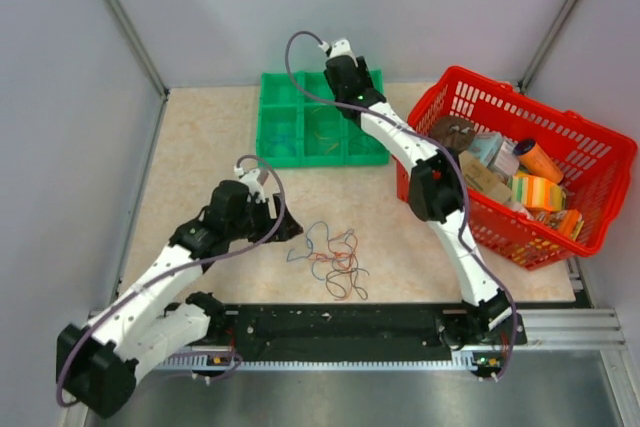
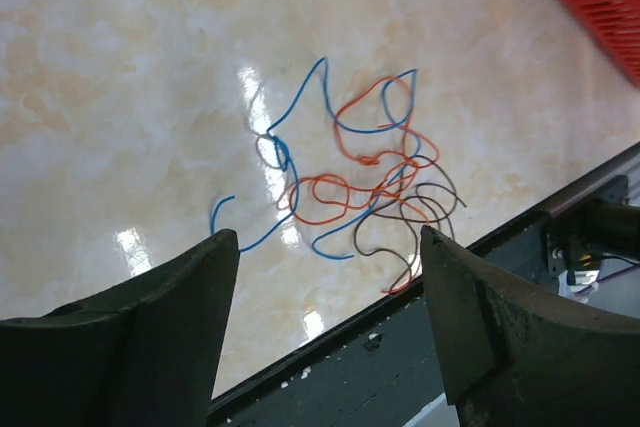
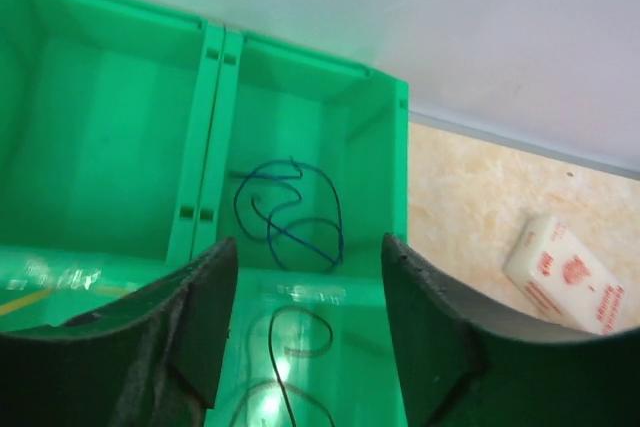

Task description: Untangle the cables

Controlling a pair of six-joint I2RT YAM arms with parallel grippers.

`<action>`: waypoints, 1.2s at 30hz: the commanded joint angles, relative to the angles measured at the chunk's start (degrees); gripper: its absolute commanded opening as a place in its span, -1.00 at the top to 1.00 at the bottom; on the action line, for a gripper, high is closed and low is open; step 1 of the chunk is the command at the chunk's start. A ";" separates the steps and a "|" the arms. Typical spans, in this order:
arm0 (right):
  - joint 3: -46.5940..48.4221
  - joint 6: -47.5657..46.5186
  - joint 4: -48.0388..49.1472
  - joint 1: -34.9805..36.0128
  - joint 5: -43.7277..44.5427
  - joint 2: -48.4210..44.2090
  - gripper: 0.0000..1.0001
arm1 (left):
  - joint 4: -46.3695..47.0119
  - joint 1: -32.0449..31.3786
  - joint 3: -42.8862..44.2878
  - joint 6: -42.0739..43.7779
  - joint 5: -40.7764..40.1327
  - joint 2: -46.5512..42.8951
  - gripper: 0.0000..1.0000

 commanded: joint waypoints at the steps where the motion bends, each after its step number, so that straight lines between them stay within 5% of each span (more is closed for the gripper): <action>1: -4.09 0.40 -4.08 3.54 -0.86 -16.63 -0.25 | -1.64 -0.24 3.73 1.07 1.90 10.66 -0.52; 9: -38.79 20.61 -8.14 9.60 -19.03 -44.75 -0.15 | 8.38 -7.53 6.19 -2.72 -2.29 25.79 -0.22; 16: -71.49 27.12 -7.17 16.64 -22.83 -68.04 -0.11 | 1.10 -8.86 17.96 3.08 -9.76 43.89 -0.31; 22: -90.84 28.63 -4.89 16.73 -31.51 -87.04 -0.13 | 1.52 -8.77 21.13 3.70 -11.36 47.95 -0.21; 31: -113.26 41.09 24.42 16.73 -49.72 -89.36 -0.29 | 0.03 -8.95 22.99 4.58 -1.00 45.78 0.98; 36: -115.31 43.66 30.81 20.06 -44.83 -80.22 -0.27 | -2.25 -8.95 20.78 3.35 -3.97 24.53 1.00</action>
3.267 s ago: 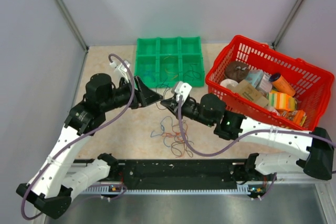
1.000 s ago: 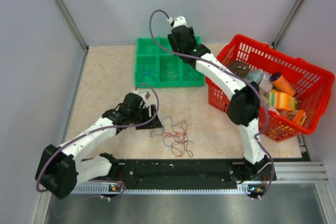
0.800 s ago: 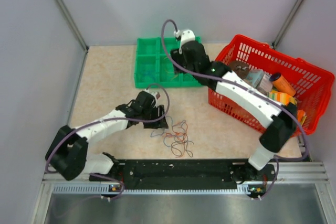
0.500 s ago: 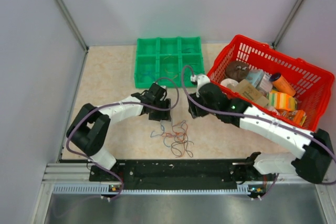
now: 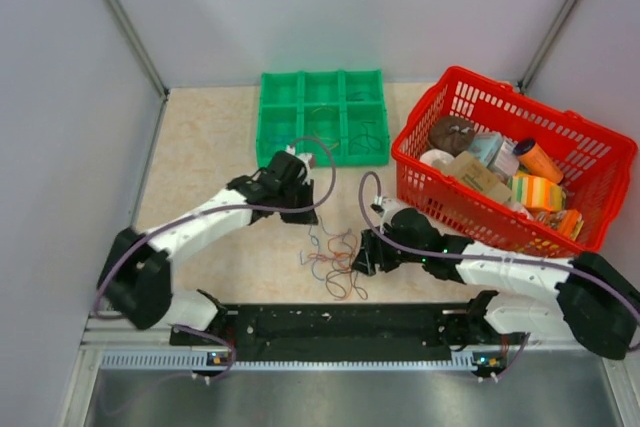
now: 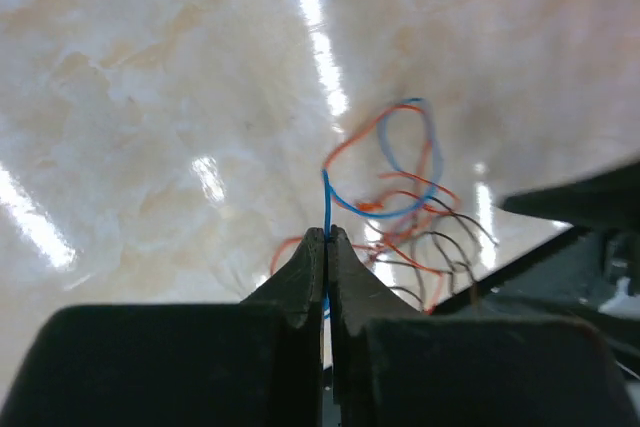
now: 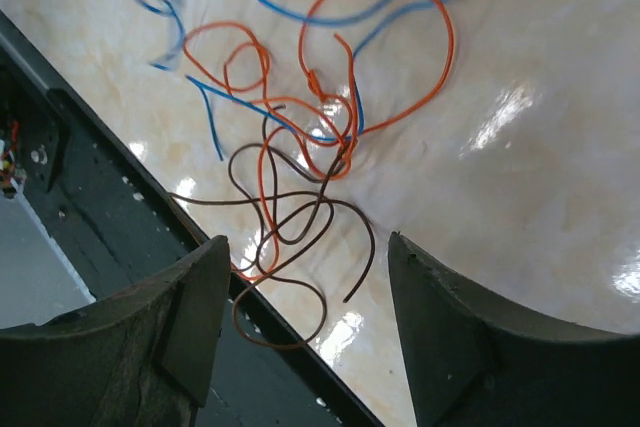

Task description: Untangle the cables

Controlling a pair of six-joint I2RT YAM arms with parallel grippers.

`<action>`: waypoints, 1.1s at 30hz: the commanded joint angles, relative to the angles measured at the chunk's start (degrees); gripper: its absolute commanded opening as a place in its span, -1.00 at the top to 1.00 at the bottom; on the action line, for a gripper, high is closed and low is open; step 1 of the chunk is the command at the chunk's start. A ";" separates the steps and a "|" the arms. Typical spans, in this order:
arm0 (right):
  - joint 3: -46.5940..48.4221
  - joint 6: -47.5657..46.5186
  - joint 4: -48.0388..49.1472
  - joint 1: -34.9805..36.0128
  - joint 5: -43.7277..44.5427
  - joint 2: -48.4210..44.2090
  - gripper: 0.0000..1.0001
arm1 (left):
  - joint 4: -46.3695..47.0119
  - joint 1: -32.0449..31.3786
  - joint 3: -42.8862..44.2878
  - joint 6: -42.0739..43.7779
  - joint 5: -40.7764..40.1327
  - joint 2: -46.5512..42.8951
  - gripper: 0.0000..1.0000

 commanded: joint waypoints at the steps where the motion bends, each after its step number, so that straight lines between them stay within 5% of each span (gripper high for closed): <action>1: 1.04 3.48 12.31 3.37 2.03 5.82 -0.27 | -0.55 -0.18 0.63 -0.56 -0.35 -21.37 1.00; 3: 1.66 3.74 14.76 4.25 2.56 8.98 -0.19 | 0.76 -0.18 0.90 -0.82 0.00 -29.20 1.00; 8: 5.69 7.34 19.77 5.66 5.28 18.91 0.51 | 2.96 -0.18 7.39 -2.93 9.92 -40.37 1.00; 12: 11.05 8.67 16.99 6.01 16.57 24.02 1.00 | 6.04 -0.18 9.07 -3.73 8.19 -47.58 1.00; 16: 18.43 5.25 6.36 5.40 33.64 25.78 1.00 | 3.68 -0.18 10.82 -3.11 5.90 -50.94 1.00; 19: 22.13 -1.68 3.70 3.64 38.33 25.17 1.00 | 0.43 -0.27 11.27 -2.41 0.29 -53.13 1.00; 27: 16.62 -9.54 3.18 3.55 26.92 13.06 1.00 | -13.55 -0.10 5.82 -5.13 -26.52 -46.83 1.00; 33: 7.39 -3.82 -4.72 4.34 25.86 -0.47 1.00 | -4.26 1.31 -1.72 -4.08 -26.64 -35.05 1.00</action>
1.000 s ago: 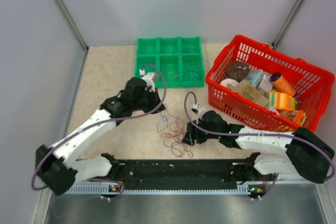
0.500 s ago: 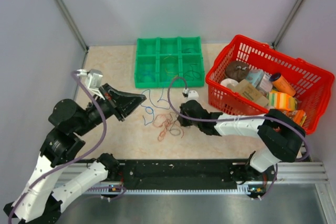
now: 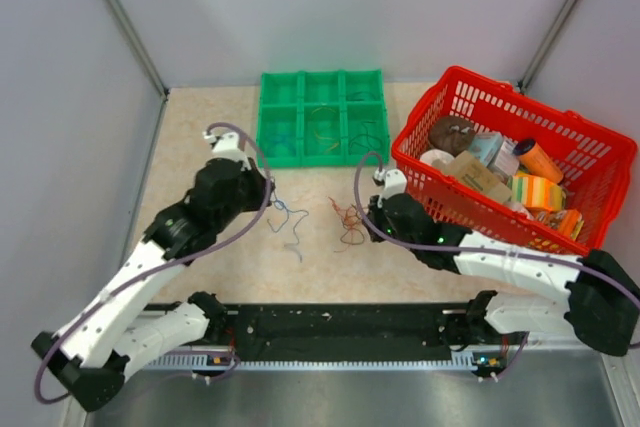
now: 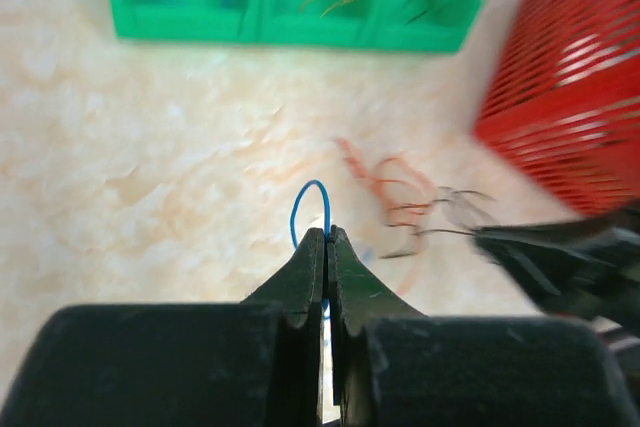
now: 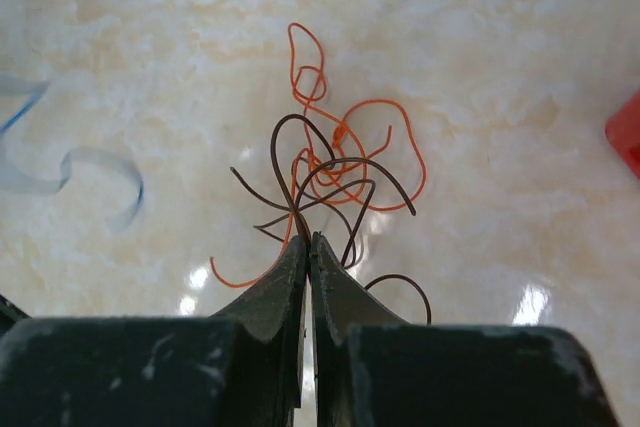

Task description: Untangle the cables

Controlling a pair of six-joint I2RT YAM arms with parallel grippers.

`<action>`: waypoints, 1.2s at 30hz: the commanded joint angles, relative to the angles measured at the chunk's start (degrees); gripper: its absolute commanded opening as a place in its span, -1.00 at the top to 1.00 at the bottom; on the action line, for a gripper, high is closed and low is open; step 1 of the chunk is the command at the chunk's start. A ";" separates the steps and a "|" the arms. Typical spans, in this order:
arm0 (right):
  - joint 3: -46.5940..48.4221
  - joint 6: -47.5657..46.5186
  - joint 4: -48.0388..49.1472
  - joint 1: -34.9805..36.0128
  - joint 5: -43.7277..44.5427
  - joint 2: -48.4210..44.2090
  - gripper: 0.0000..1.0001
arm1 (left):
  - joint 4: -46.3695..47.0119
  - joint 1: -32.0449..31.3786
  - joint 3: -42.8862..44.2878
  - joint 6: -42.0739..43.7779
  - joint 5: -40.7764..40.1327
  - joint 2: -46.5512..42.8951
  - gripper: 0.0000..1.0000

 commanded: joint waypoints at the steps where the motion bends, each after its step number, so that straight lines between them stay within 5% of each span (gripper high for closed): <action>1: -5.89 3.18 -6.88 0.78 -2.36 -9.84 1.00 | 6.55 1.90 -6.61 0.49 -2.05 8.15 1.00; 7: -9.24 4.59 -11.19 0.87 -1.31 -20.58 1.00 | 9.65 5.33 -8.12 -0.22 6.29 24.31 1.00; 13: -8.45 2.84 -10.58 0.78 -0.95 -20.50 1.00 | 11.65 3.84 -8.90 -1.70 14.30 35.41 1.00; 19: -9.06 3.36 -9.44 0.78 -2.98 -19.35 1.00 | 11.67 -1.25 -6.54 -1.62 8.26 39.62 -0.22; 21: -9.85 3.88 -9.08 0.78 -3.33 -20.14 1.00 | 11.67 -1.87 -4.96 -0.66 8.16 42.43 -0.31; 27: -10.82 4.24 -9.35 0.86 -3.16 -22.25 1.00 | 3.15 -7.13 4.18 -1.09 2.02 51.14 -0.15; 36: -9.95 3.54 -10.22 0.78 -2.72 -24.19 1.00 | -4.41 -13.12 6.38 -1.97 -6.07 53.34 0.37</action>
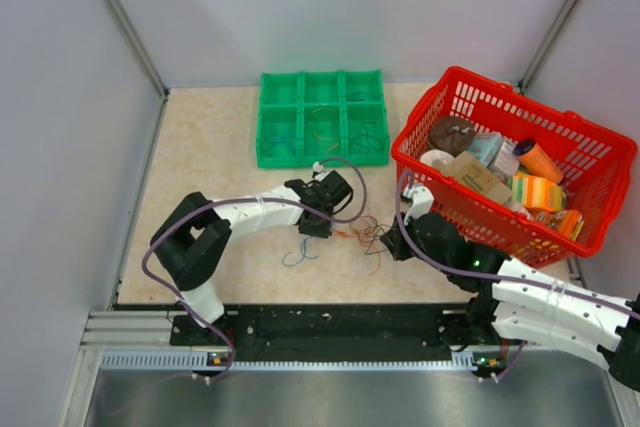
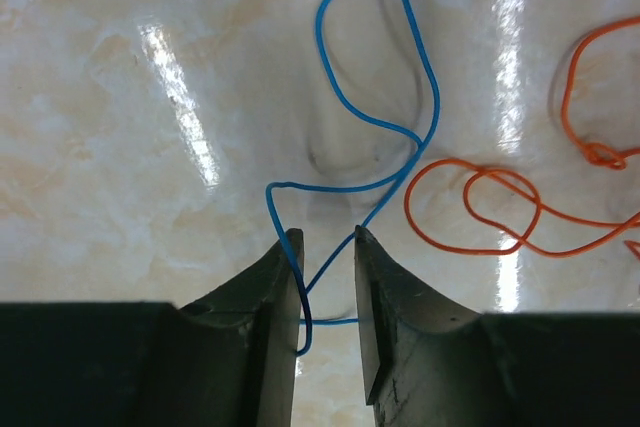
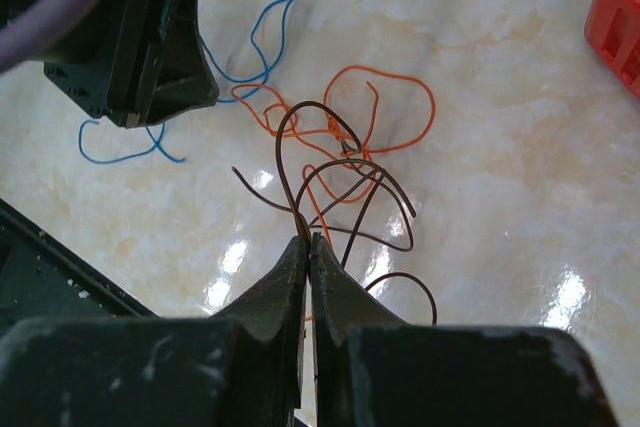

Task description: Untangle the cables

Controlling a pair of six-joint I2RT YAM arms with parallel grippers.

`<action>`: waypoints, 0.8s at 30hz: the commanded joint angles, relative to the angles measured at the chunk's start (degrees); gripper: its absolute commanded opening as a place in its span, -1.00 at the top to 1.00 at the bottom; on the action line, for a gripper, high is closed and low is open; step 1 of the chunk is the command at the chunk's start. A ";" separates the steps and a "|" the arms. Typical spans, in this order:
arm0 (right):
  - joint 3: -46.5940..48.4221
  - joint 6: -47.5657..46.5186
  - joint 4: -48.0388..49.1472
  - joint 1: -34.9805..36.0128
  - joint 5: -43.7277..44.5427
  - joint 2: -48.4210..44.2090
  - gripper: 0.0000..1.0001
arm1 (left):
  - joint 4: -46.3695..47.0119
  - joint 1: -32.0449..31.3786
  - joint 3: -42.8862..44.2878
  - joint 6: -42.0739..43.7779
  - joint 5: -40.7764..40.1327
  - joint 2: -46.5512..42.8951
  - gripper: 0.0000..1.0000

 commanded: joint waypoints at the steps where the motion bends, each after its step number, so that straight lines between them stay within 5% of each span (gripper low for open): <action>1: 1.18 -0.27 0.79 0.43 0.45 -1.46 1.00 | -6.56 -2.08 2.67 0.37 -5.73 0.95 0.39; 9: 1.27 -0.01 0.70 0.43 0.19 -1.72 1.00 | -4.72 -2.70 -1.28 2.30 1.12 -3.79 -0.19; 12: 1.27 0.35 0.62 0.43 0.10 -2.16 1.00 | -5.16 -2.88 -1.10 2.66 2.80 -3.18 -0.21; 16: 1.62 0.35 0.44 0.43 0.10 -3.04 1.00 | -5.86 -3.14 -0.49 3.09 2.54 -1.51 0.20; 20: 1.80 0.43 -0.26 0.43 0.36 -3.92 1.00 | -6.56 -3.23 -0.23 3.62 0.87 -2.73 0.97; 24: 1.97 0.35 -0.96 0.43 0.63 -4.88 1.00 | -5.17 -2.45 -2.07 2.83 -2.91 -10.09 1.00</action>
